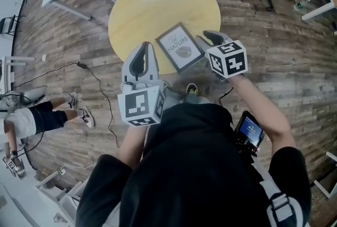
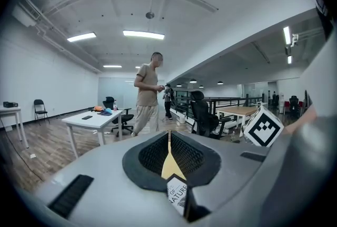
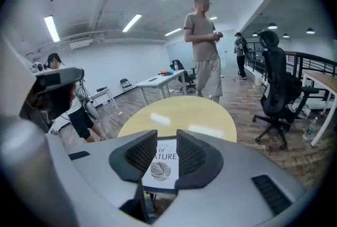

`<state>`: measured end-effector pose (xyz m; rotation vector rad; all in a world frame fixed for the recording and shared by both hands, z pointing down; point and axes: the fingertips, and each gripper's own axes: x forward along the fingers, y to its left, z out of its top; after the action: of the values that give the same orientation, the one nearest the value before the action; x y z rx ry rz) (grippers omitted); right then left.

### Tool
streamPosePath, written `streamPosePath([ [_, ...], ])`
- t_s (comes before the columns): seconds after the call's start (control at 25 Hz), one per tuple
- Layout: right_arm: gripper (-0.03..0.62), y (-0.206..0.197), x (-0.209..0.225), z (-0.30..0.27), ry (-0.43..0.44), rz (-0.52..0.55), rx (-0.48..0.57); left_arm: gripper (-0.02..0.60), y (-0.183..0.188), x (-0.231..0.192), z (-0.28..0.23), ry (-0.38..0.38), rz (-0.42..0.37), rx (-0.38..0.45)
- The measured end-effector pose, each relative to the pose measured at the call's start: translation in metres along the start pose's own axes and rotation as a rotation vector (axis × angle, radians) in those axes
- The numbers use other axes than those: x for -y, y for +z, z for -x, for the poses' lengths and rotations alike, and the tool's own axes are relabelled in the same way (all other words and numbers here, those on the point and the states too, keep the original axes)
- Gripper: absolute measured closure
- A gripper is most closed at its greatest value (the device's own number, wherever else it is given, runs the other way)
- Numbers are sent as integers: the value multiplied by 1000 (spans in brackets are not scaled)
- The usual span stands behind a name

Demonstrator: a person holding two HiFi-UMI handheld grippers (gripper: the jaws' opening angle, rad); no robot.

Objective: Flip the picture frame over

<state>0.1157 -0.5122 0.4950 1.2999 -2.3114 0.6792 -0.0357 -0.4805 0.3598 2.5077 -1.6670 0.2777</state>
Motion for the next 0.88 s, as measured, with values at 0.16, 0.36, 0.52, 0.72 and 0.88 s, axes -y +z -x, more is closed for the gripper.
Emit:
streamPosePath([
  [0.16, 502, 43, -13, 26, 12, 29, 108, 548, 14, 6, 4, -9, 14, 23],
  [0.36, 549, 75, -23, 56, 41, 68, 212, 548, 25, 17, 5, -24, 10, 43],
  [0.52, 572, 80, -35, 72, 100, 107, 261, 548, 27, 27, 6, -38, 6, 52],
  [0.72, 576, 92, -45, 85, 135, 155, 325, 548, 31, 34, 5, -55, 5, 51],
  [0.88, 576, 100, -47, 94, 120, 224, 358, 548, 32, 41, 3, -58, 9, 46],
])
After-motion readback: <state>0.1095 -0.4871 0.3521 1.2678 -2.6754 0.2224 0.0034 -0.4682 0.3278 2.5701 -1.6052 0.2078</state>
